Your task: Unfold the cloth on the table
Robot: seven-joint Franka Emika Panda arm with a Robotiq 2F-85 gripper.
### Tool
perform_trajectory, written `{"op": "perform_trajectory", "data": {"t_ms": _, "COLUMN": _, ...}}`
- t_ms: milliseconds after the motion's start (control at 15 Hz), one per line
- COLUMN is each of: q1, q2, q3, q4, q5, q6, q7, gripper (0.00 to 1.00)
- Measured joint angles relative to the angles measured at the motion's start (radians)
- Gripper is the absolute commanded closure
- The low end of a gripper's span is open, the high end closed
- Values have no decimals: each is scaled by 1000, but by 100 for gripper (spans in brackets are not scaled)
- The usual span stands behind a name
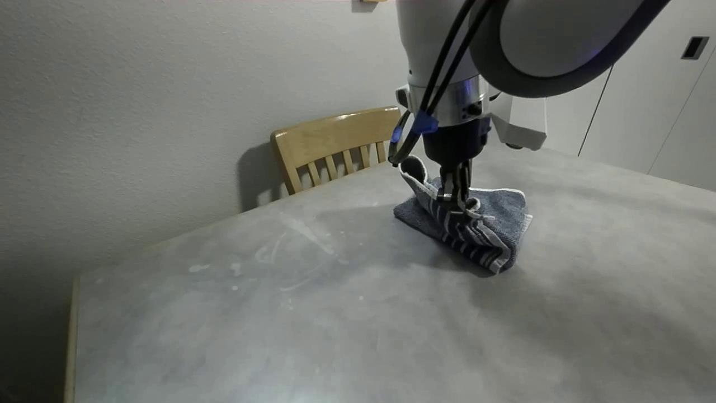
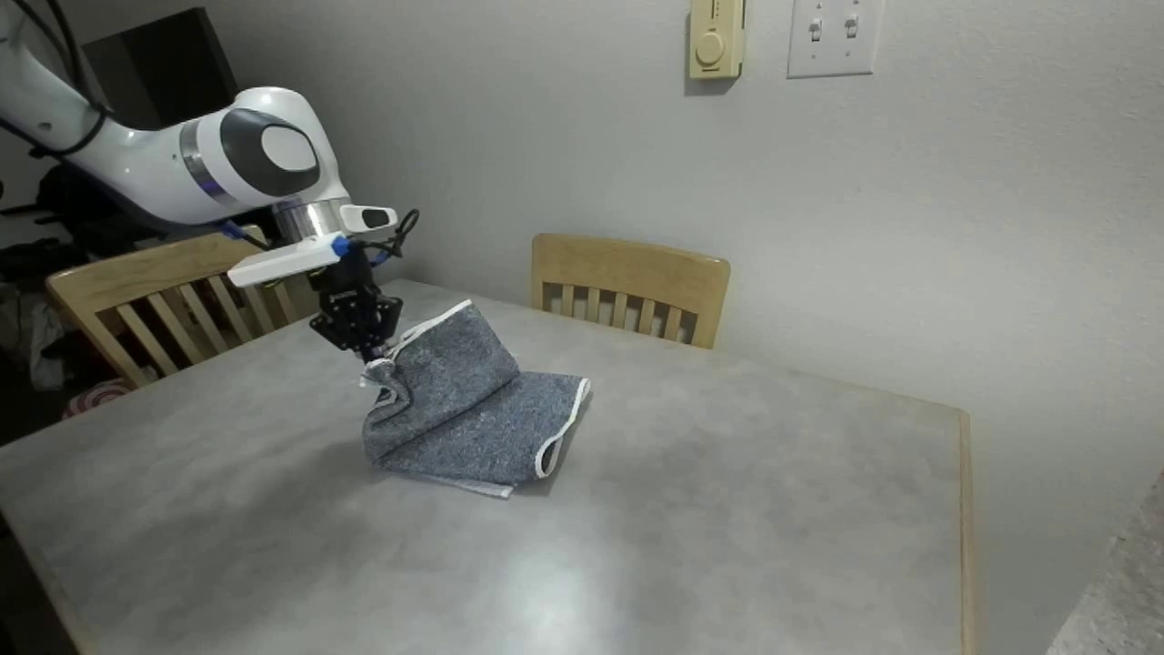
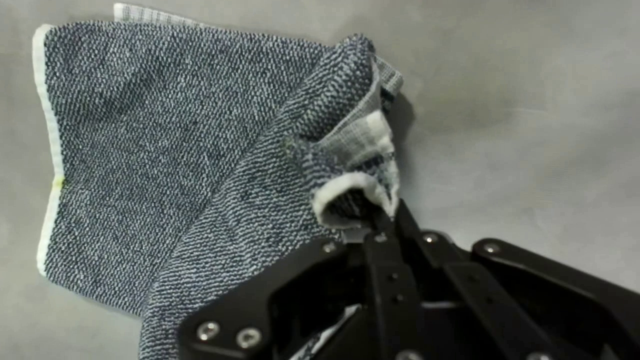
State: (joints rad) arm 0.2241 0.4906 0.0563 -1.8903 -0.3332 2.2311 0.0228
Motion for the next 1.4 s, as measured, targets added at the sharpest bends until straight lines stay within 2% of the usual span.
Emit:
{"op": "perform_trajectory", "data": {"t_ms": 267, "q1": 0, "q2": 0, "q3": 10, "q4": 0, "q5": 6, "q6": -5, "q7": -6, "gripper": 99}}
{"op": "perform_trajectory", "data": {"t_ms": 533, "q1": 0, "q2": 0, "q3": 17, "q4": 0, "q5": 0, "q6": -59, "q7": -72, "gripper": 99}}
{"op": "perform_trajectory", "data": {"t_ms": 1000, "q1": 0, "q2": 0, "q3": 22, "q4": 6, "q5": -18, "q6": -262, "q7": -235, "gripper": 99}}
{"op": "perform_trajectory", "data": {"t_ms": 1400, "q1": 0, "q2": 0, "q3": 24, "q4": 19, "q5": -48, "q6": -336, "q7": -256, "gripper": 99}}
